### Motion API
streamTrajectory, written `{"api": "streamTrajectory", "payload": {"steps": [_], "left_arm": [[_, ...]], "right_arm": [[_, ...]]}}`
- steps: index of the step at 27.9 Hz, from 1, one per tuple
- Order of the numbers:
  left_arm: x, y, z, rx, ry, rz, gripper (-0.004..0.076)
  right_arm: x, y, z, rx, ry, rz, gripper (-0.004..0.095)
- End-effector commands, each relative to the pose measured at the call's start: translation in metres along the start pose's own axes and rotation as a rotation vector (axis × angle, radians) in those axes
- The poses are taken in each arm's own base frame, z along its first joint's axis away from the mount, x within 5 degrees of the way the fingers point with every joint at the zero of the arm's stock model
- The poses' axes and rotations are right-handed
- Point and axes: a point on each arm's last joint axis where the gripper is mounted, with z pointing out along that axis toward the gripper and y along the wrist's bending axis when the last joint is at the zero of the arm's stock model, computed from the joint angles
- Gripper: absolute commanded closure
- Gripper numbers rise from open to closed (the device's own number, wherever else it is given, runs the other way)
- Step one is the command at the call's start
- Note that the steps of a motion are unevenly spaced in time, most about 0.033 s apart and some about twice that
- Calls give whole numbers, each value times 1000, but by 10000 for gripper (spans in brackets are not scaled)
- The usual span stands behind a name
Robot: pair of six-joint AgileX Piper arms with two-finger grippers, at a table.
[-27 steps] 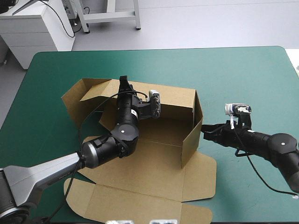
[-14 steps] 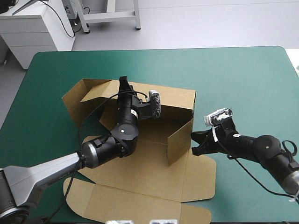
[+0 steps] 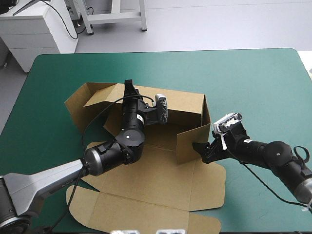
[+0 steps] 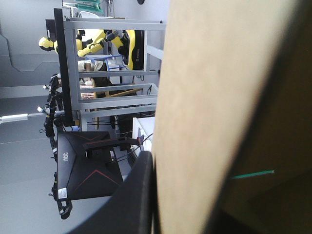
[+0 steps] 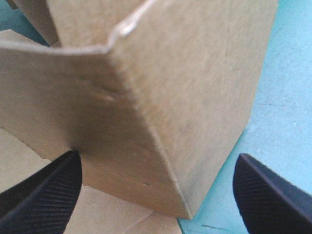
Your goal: Fold the box
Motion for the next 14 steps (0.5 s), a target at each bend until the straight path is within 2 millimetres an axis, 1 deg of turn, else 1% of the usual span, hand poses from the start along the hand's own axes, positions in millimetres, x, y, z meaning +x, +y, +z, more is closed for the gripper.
{"api": "streamTrajectory", "payload": {"steps": [1, 5, 7, 11, 14], "left_arm": [[3, 24, -11, -76, -21, -44, 730], [2, 24, -11, -76, -23, -44, 730], [2, 24, -11, -76, -25, -44, 730], [2, 24, -11, -77, -26, -42, 730], [2, 24, -11, -79, -26, -41, 730]], "right_arm": [[-13, -1, -5, 31, -83, 48, 122], [-15, 0, -6, 25, -107, 53, 122], [-16, 3, -4, 31, -118, 47, 122], [-21, 28, 7, 52, -158, -6, 122], [-26, 36, 13, 155, -234, -5, 122]]}}
